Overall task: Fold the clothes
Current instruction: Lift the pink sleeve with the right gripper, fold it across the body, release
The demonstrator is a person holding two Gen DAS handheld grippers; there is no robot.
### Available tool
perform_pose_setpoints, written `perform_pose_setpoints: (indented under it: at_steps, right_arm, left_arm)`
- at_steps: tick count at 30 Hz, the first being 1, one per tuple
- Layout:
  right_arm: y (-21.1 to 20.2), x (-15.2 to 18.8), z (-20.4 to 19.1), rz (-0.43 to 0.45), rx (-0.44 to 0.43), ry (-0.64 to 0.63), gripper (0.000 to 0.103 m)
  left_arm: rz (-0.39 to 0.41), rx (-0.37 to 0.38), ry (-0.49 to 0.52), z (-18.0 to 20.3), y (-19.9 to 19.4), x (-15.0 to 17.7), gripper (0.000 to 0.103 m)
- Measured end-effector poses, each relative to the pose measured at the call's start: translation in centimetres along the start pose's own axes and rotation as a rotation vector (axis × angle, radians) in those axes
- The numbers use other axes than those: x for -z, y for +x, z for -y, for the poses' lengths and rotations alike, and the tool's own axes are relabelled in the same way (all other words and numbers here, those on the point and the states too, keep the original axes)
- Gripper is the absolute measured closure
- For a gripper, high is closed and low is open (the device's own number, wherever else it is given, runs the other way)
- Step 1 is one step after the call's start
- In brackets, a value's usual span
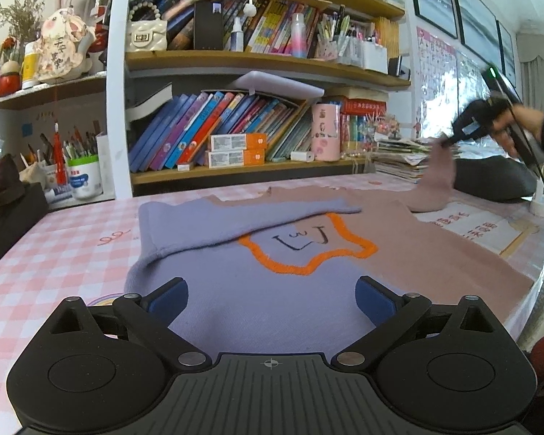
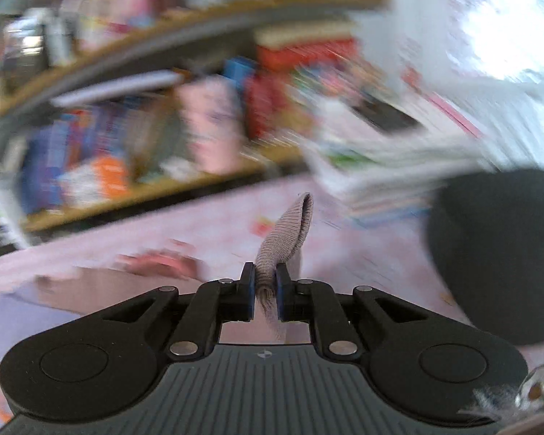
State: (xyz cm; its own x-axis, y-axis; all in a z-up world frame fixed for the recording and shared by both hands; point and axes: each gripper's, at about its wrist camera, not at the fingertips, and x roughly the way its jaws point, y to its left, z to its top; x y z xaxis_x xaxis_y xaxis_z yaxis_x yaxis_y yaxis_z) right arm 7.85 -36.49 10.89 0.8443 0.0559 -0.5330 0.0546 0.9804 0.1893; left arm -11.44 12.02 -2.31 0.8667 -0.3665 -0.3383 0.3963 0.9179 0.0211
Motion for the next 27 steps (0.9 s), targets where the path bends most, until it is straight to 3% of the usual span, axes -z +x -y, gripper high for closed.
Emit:
perform_pose_setpoints:
  at_steps: [9, 15, 21, 27]
  right_arm:
    - [-1.1, -3.0, -15.5, 0.085, -0.296, -0.187, 0.093]
    - [0.0, -2.3, -23.9, 0.077, -0.390, -0.312, 0.093]
    - [2.8, -0.6, -28.3, 0.023, -0.432, -0.336, 0.093]
    - [5.5, 1.3, -30.1, -0.036, -0.464, -0.299, 0.092]
  left_arm:
    - [0.045, 0.034, 0.042, 0.7, -1.0, -0.1, 0.002]
    - [0.055, 0.033, 0.058, 0.7, -1.4, 0.1, 0.002]
    - [0.069, 0.022, 0.032, -0.1, -1.9, 0.3, 0.002]
    - [0.068, 0.012, -0.001, -0.9, -2.0, 0.4, 0.002]
